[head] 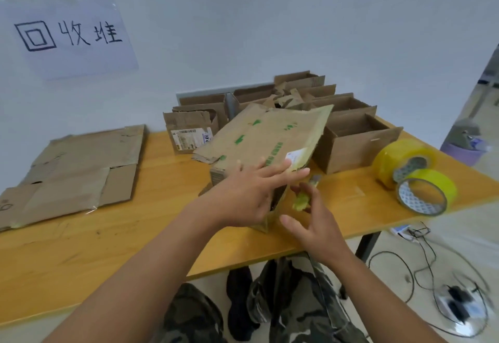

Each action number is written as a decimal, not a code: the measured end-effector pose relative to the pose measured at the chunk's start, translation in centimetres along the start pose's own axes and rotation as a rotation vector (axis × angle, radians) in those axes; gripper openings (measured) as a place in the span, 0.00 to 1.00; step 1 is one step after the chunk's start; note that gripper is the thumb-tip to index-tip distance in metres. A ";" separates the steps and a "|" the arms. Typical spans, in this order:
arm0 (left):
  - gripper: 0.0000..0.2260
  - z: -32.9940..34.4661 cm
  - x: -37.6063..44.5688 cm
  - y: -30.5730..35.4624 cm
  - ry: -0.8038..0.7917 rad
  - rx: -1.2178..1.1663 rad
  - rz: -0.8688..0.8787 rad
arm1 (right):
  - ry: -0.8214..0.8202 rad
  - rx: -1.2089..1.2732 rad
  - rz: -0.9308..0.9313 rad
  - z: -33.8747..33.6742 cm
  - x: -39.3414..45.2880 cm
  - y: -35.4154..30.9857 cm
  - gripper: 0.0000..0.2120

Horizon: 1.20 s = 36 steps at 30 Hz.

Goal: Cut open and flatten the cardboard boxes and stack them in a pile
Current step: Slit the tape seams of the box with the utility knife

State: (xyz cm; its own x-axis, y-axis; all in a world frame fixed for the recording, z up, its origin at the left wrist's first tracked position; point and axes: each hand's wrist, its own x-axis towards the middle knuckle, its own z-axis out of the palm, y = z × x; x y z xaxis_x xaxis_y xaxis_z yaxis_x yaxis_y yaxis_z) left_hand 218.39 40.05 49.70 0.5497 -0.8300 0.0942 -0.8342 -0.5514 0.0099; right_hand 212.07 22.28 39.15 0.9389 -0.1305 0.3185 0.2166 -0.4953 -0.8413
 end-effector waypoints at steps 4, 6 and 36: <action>0.45 -0.5 -0.1 -0.2 0.060 0.052 0.029 | 0.044 -0.037 -0.032 0.5 -1.6 -0.2 0.36; 0.48 -0.2 0.0 -0.9 0.116 0.120 0.039 | 0.061 -0.142 -0.091 1.2 -2.2 -0.2 0.36; 0.33 4.3 0.8 -1.3 0.295 0.084 -0.253 | 0.247 -0.456 -0.304 3.9 -3.7 0.0 0.24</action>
State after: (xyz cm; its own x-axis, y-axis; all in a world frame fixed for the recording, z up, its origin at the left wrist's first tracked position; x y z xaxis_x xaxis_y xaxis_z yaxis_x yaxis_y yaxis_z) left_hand 220.16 39.73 45.48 0.6909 -0.6144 0.3809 -0.6611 -0.7502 -0.0110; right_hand 209.64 26.11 36.28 0.7511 -0.0945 0.6534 0.2775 -0.8528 -0.4423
